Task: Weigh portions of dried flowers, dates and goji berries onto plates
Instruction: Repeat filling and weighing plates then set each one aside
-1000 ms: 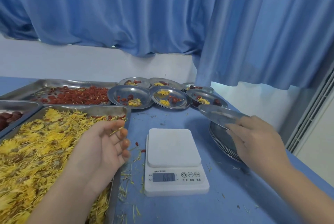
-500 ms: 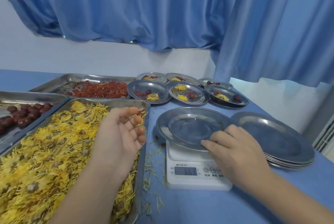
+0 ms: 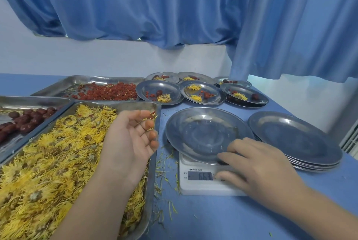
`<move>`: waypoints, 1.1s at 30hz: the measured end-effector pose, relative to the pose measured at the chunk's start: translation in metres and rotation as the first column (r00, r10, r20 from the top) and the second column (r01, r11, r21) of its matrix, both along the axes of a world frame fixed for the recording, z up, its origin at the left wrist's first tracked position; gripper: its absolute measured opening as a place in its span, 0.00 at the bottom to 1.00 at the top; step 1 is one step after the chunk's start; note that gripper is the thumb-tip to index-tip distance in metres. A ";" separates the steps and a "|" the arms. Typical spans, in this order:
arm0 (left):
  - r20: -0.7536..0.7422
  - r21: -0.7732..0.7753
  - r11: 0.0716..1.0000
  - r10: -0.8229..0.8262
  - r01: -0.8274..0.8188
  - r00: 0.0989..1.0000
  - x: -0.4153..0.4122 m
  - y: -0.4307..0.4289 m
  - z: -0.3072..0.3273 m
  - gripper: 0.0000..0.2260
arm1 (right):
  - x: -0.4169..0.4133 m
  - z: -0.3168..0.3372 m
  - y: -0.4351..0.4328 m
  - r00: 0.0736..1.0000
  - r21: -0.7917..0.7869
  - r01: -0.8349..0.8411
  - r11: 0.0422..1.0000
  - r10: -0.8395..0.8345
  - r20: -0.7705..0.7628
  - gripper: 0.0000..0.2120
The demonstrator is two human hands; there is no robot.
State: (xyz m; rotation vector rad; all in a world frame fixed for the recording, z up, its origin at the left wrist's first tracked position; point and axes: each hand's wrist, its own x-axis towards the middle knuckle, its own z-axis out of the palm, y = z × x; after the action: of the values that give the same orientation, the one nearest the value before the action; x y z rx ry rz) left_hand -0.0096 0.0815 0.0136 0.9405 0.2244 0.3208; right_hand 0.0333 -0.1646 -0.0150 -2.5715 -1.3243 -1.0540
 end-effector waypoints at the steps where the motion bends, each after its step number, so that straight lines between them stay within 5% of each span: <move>1: -0.003 0.004 1.000 0.000 0.000 1.000 0.000 0.000 0.000 0.07 | -0.002 0.001 -0.004 0.999 0.003 -0.033 0.999 0.033 0.020 0.16; 5: -0.022 0.019 1.000 0.006 -0.006 1.000 0.000 0.000 -0.001 0.07 | -0.007 -0.001 -0.027 0.989 -0.020 -0.149 0.989 0.149 -0.019 0.17; 13: -0.070 0.078 0.996 -0.031 0.036 0.997 0.002 -0.003 -0.002 0.07 | -0.002 -0.004 -0.044 0.891 -0.023 -0.032 0.999 0.018 -0.453 0.17; 33: -0.124 0.141 0.986 -0.076 0.094 0.989 0.002 -0.008 -0.002 0.06 | -0.008 -0.010 -0.034 0.765 0.021 0.146 0.989 -0.100 -0.636 0.20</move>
State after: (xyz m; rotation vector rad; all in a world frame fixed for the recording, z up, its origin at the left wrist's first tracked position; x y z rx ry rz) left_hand -0.0077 0.0737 0.0119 1.1131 0.2713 0.2045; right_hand 0.0254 -0.1984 -0.0247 -2.6156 -0.9227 -0.1613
